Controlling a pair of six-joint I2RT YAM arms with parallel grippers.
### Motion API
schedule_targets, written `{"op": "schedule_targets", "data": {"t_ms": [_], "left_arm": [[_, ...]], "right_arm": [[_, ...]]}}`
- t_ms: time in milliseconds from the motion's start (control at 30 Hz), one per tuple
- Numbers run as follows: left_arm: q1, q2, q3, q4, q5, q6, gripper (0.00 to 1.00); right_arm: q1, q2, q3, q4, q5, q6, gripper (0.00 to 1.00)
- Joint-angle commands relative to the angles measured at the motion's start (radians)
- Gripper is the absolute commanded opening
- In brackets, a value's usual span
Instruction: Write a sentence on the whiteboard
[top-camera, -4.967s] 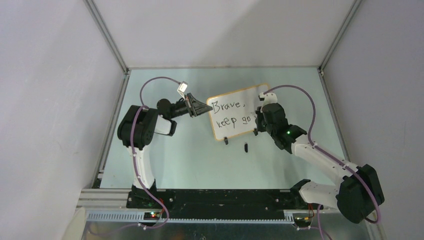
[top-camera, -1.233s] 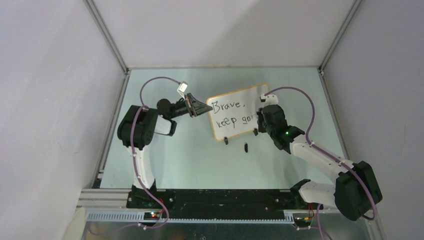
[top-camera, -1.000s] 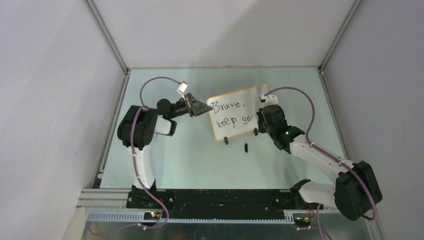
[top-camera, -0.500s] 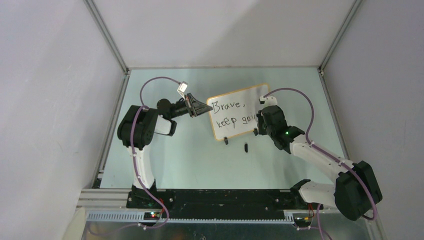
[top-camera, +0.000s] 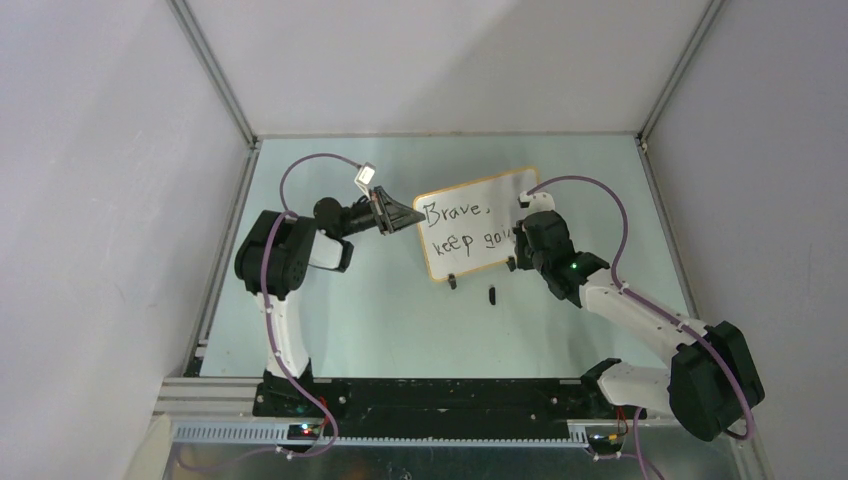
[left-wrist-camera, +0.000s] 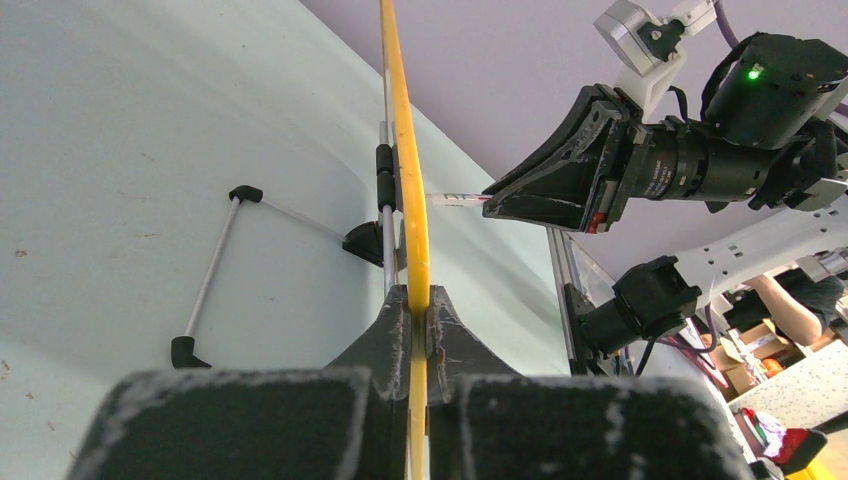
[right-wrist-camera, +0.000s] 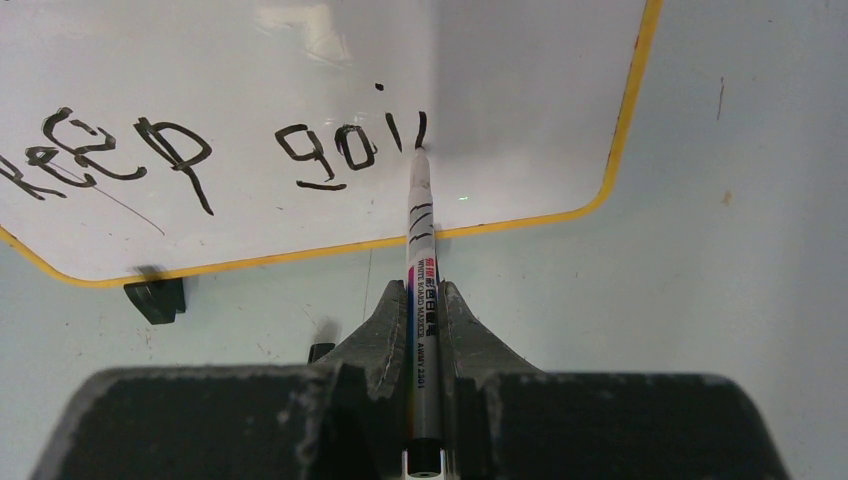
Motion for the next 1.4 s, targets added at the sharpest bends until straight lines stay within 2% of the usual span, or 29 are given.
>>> {"op": "schedule_targets", "data": {"t_ms": [0,1367], "left_arm": [[-0.013,-0.029,-0.016,0.032,0.074,0.023,0.00],[-0.013,-0.027,-0.014,0.032,0.074,0.022,0.00]], "right_arm": [[-0.007,0.007,0.045,0.038,0.019,-0.004,0.00],[-0.016,0.003,0.055,0.069,0.031,-0.006,0.00]]}}
